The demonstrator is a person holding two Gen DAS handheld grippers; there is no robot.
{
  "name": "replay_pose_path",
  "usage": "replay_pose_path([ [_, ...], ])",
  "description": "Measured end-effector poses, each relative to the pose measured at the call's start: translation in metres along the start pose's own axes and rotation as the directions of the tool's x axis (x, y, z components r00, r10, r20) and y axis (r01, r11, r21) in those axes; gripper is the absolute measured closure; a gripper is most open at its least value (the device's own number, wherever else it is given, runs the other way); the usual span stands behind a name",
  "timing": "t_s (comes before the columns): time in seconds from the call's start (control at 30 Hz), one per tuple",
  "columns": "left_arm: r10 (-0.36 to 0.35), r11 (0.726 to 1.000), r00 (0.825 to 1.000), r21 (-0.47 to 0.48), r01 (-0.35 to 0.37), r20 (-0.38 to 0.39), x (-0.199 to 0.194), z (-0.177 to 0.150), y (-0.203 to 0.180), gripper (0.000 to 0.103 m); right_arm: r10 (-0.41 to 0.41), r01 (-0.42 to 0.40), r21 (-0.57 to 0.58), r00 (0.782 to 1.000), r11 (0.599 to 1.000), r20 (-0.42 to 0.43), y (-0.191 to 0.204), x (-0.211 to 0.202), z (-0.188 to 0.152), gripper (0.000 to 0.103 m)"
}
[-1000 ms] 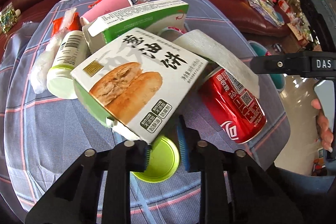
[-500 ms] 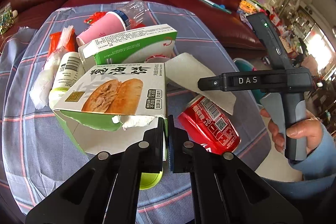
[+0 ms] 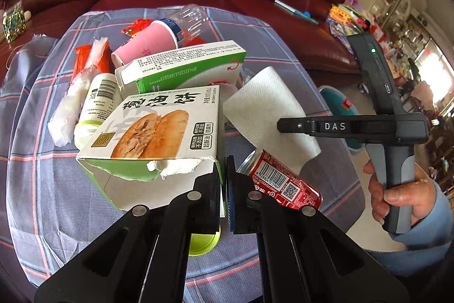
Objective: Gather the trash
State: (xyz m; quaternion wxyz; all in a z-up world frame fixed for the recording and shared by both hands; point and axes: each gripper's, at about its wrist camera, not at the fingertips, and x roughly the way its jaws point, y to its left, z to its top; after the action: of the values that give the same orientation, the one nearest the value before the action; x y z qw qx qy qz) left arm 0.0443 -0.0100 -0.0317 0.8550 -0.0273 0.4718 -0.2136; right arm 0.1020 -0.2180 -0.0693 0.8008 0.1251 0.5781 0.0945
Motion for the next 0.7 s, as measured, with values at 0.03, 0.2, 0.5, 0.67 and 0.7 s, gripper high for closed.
replay_pose_path([
  [0.03,0.005,1.000,1.000,-0.002,-0.005,0.007,-0.003,0.001,-0.001,0.099,-0.001,0.001,-0.004,1.000,1.000,0.013,0.000,-0.006,0.000,0.081],
  [0.2,0.014,1.000,0.999,0.009,-0.015,0.041,-0.016,0.005,-0.008,0.099,0.004,-0.002,-0.032,0.998,0.999,0.062,0.003,-0.031,-0.006,0.095],
  [0.5,-0.004,0.998,0.995,0.057,-0.001,0.099,-0.036,0.027,-0.036,0.099,-0.011,0.012,-0.006,0.985,1.000,0.170,-0.015,-0.078,-0.013,0.096],
  [0.67,-0.060,0.992,0.992,0.116,0.047,0.110,-0.037,0.051,-0.068,0.099,-0.035,0.019,0.070,0.973,0.997,0.227,-0.048,-0.103,-0.014,0.096],
  [0.7,-0.071,0.990,0.992,0.133,0.057,0.107,-0.034,0.056,-0.076,0.099,-0.042,0.021,0.088,0.971,0.996,0.237,-0.058,-0.110,-0.015,0.096],
])
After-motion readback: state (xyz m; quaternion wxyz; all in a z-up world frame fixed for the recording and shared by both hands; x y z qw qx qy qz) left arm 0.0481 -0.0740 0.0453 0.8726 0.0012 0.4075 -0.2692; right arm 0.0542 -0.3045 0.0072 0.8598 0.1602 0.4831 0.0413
